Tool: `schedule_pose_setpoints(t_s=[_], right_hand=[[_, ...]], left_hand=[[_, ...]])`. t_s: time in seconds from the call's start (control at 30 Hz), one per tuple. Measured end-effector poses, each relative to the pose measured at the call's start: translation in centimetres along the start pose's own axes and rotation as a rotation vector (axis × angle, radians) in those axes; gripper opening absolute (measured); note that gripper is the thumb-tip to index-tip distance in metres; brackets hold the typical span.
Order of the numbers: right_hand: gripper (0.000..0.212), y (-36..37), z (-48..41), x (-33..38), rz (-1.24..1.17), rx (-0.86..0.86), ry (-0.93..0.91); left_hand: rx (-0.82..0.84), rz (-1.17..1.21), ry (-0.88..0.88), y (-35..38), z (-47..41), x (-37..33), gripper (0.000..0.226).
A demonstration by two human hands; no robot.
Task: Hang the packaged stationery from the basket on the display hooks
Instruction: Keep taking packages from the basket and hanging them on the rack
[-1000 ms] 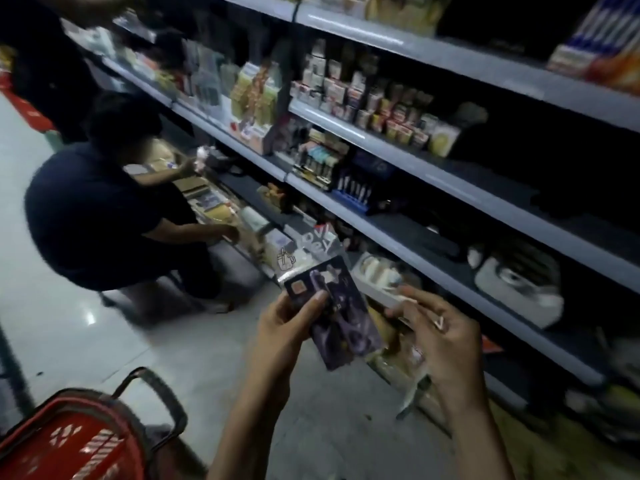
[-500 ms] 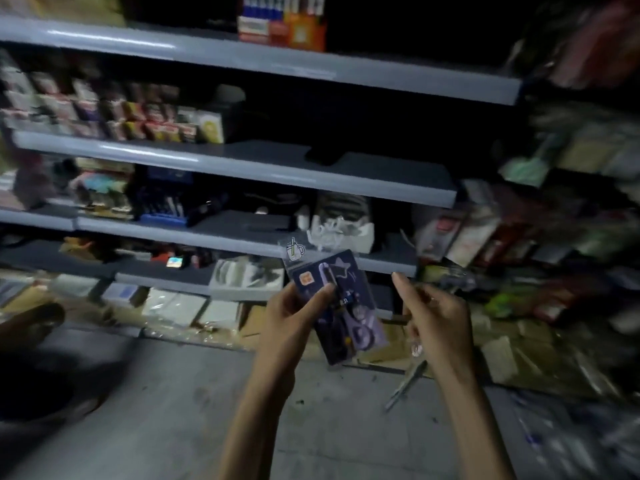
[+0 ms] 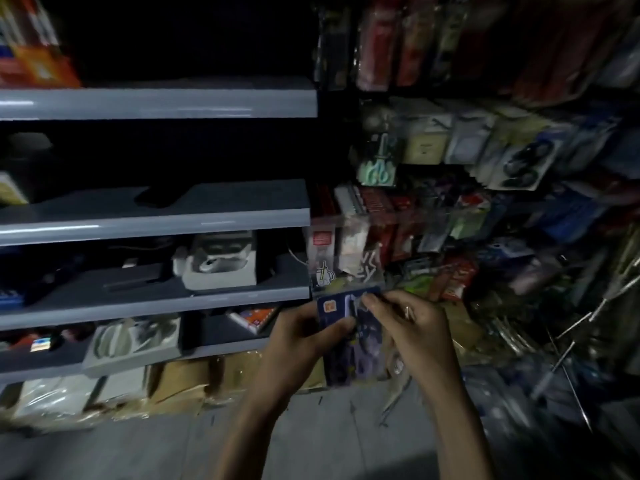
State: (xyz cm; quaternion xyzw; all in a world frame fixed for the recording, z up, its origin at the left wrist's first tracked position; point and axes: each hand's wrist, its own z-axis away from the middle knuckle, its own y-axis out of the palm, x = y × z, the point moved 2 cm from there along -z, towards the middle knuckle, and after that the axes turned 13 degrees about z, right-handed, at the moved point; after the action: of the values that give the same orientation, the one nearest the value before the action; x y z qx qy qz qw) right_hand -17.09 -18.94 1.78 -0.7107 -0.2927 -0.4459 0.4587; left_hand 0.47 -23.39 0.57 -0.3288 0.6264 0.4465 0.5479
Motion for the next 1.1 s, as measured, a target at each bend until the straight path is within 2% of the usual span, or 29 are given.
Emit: schedule_pose_setpoints(t_s=[0.17, 0.3, 0.4, 0.5, 0.8, 0.93, 1.03, 1.1], right_hand=[[0.019, -2.9, -3.3, -2.0, 0.002, -0.078, -0.004], [0.01, -4.3, -6.1, -2.8, -0.006, -0.087, 0.01], [0.01, -4.9, -8.5, -2.7, 0.006, -0.109, 0.004], [0.015, -5.2, -11.1, -2.2, 0.02, -0.101, 0.007], [0.017, -5.9, -18.9, -0.3, 0.004, -0.131, -0.042], [0.013, -5.4, -21.9, -1.1, -0.053, -0.171, -0.012], [0.008, -5.2, -24.0, -2.4, -0.112, -0.2, 0.04], [0.008, -5.3, -25.1, -3.4, -0.151, -0.201, 0.062]], left_hand=[[0.073, -0.044, 0.014, 2.9, -4.4, -0.5, 0.017], [0.03, 0.047, 0.099, 4.7, -7.9, -1.9, 0.021], [-0.047, 0.067, 0.199, 6.0, -10.7, -2.2, 0.028], [-0.072, 0.08, 0.259, 6.4, -13.8, -2.7, 0.02], [-0.002, 0.131, 0.3, 6.0, -22.6, -4.1, 0.017], [-0.053, 0.135, 0.262, 6.9, -25.2, -4.1, 0.014], [-0.082, 0.177, 0.238, 7.8, -27.2, -4.1, 0.028], [-0.091, 0.18, 0.238, 8.2, -28.6, -4.0, 0.027]])
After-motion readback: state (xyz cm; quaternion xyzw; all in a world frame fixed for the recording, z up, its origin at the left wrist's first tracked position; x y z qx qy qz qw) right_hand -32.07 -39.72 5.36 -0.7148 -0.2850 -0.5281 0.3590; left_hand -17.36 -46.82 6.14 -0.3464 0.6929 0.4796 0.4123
